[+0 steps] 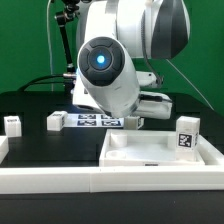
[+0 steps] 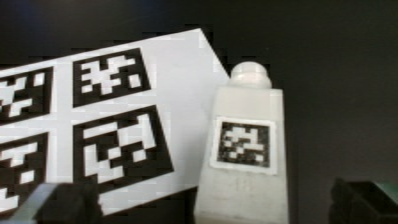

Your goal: Assemble square table

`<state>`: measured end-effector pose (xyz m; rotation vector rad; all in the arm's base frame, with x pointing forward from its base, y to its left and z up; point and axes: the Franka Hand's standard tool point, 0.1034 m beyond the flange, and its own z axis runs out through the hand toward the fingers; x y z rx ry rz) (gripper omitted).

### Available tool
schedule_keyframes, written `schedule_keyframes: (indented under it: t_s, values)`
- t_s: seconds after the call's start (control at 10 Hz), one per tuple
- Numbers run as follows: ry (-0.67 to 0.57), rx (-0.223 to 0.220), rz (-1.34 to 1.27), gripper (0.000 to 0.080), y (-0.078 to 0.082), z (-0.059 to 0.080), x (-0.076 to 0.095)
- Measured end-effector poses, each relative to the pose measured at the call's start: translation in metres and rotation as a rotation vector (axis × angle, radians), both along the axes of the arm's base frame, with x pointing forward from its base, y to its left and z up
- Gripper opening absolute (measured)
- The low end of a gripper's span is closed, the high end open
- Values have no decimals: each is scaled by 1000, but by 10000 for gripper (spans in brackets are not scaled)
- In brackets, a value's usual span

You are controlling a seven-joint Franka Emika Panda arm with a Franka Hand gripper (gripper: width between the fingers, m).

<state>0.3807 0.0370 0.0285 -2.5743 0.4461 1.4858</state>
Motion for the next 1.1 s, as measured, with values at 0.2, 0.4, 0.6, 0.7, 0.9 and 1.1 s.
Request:
schedule_keyframes:
  t_s: [0.2, 0.4, 0.6, 0.7, 0.9, 1.1]
  values:
    - [-17, -7, 5, 649, 3, -6, -2]
    - [-26, -12, 10, 649, 6, -14, -9]
    - [-34, -21, 13, 649, 9, -20, -15]
    - [-32, -23, 18, 649, 12, -22, -18]
    - [-31, -22, 19, 649, 13, -22, -18]
    - [-32, -22, 19, 375, 13, -22, -18]
